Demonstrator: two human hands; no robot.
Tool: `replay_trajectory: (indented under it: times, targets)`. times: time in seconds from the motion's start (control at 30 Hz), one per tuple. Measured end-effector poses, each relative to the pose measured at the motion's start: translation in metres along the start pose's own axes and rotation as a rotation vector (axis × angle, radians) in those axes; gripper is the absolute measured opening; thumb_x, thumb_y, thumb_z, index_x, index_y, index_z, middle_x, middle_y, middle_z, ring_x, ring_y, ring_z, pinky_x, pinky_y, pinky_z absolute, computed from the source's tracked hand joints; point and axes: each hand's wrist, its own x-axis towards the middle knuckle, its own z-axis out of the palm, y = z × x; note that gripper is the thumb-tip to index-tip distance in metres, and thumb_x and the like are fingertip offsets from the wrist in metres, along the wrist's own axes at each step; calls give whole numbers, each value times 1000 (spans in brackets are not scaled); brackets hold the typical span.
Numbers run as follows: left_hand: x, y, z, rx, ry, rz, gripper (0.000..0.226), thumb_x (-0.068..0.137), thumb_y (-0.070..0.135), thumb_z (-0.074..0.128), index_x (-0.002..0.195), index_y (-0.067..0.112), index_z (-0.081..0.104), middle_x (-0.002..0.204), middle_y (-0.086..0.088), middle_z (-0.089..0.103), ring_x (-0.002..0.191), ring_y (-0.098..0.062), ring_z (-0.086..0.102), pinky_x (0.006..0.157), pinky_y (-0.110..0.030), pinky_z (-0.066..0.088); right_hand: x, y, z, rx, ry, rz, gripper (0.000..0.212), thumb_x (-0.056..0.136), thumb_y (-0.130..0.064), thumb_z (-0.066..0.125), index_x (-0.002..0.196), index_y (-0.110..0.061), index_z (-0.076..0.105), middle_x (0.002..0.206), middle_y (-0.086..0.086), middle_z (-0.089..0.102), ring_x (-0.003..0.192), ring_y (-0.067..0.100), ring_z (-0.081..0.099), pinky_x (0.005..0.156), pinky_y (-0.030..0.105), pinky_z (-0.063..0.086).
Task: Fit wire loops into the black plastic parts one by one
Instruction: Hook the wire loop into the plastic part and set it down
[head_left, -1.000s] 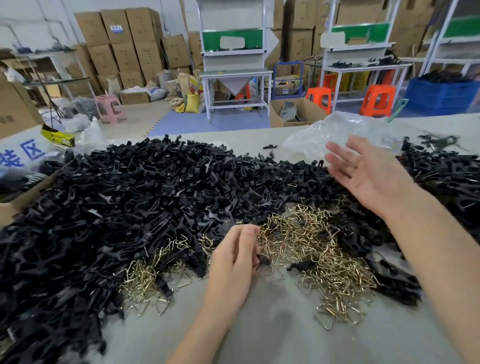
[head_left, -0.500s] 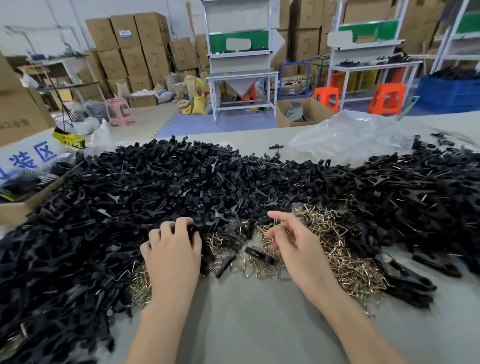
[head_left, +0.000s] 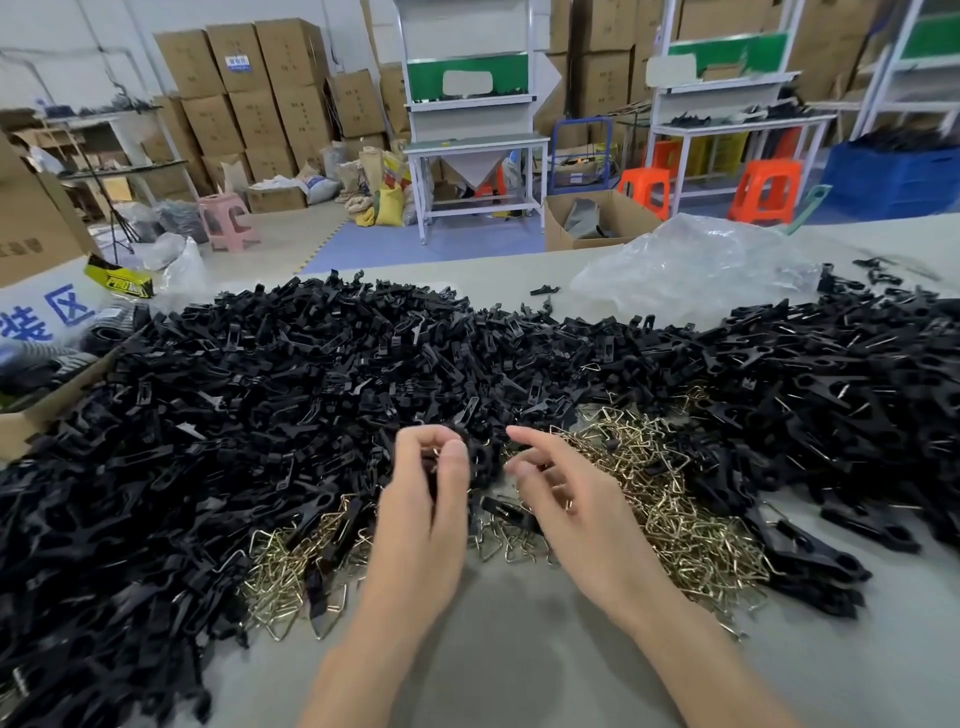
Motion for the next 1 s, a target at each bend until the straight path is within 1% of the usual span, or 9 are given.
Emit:
replay_trajectory:
  times: [0.1, 0.17, 0.3, 0.4, 0.5, 0.67, 0.77, 0.83, 1.0]
  targets:
    - [-8, 7, 16, -199, -57, -130, 20, 103, 48, 38, 95, 37, 53, 79, 13, 66, 67, -4, 59, 62, -26, 49, -3, -2, 2, 147, -86, 24, 34, 102, -44, 47, 134, -54, 54, 116, -21, 69, 109, 2, 65, 89, 15, 50]
    - [-8, 7, 17, -254, -67, -210, 28, 106, 48, 35, 92, 33, 54, 73, 9, 63, 63, -9, 54, 55, -26, 45, -3, -3, 2, 237, -113, 58, 32, 102, -41, 51, 132, -49, 58, 108, -14, 72, 106, 5, 66, 88, 17, 51]
    - [-7, 10, 17, -301, -65, -279, 35, 107, 43, 31, 90, 25, 55, 62, 6, 58, 51, -10, 50, 44, -20, 40, -2, -8, 2, 314, -135, 97, 28, 99, -25, 64, 124, -38, 66, 91, -10, 74, 87, 3, 69, 81, 19, 54]
    - [-9, 13, 19, -290, -87, -243, 39, 108, 43, 26, 92, 18, 52, 53, -3, 54, 42, -19, 47, 38, -28, 36, -3, -14, 2, 396, -161, 94, 21, 99, -16, 65, 117, -25, 66, 75, -11, 70, 66, 8, 67, 68, 20, 54]
    - [-9, 14, 19, -320, -89, -223, 42, 108, 43, 27, 97, 12, 53, 60, -17, 57, 44, -26, 53, 38, -37, 41, -4, -16, 3, 477, -141, 106, 14, 100, -15, 63, 114, -19, 63, 73, -9, 68, 53, 20, 63, 55, 25, 54]
    - [-7, 12, 19, -297, -62, -228, 42, 108, 43, 30, 89, 19, 59, 63, -12, 64, 48, -27, 60, 41, -38, 46, -4, -15, 4, 448, -101, 110, 10, 101, -16, 62, 109, -22, 66, 76, -10, 69, 62, 12, 64, 61, 20, 52]
    - [-6, 8, 18, -289, -55, -254, 45, 108, 44, 31, 84, 23, 63, 64, -8, 65, 50, -21, 57, 42, -30, 44, -3, -12, 4, 406, -80, 123, 10, 100, -19, 62, 108, -25, 67, 83, -6, 73, 77, 8, 69, 72, 19, 52]
    - [-5, 5, 18, -271, -49, -282, 47, 107, 46, 32, 85, 18, 63, 67, -5, 63, 57, -17, 55, 48, -27, 44, -2, -12, 5, 398, -72, 138, 11, 101, -20, 61, 107, -26, 67, 90, -5, 76, 84, 7, 71, 75, 16, 52]
    - [-5, -1, 19, -254, -63, -292, 52, 105, 53, 32, 88, 21, 69, 70, 10, 66, 62, -6, 54, 57, -24, 47, 1, -11, 4, 413, -34, 221, 13, 102, -19, 57, 102, -23, 69, 94, -7, 75, 88, 8, 70, 77, 22, 56]
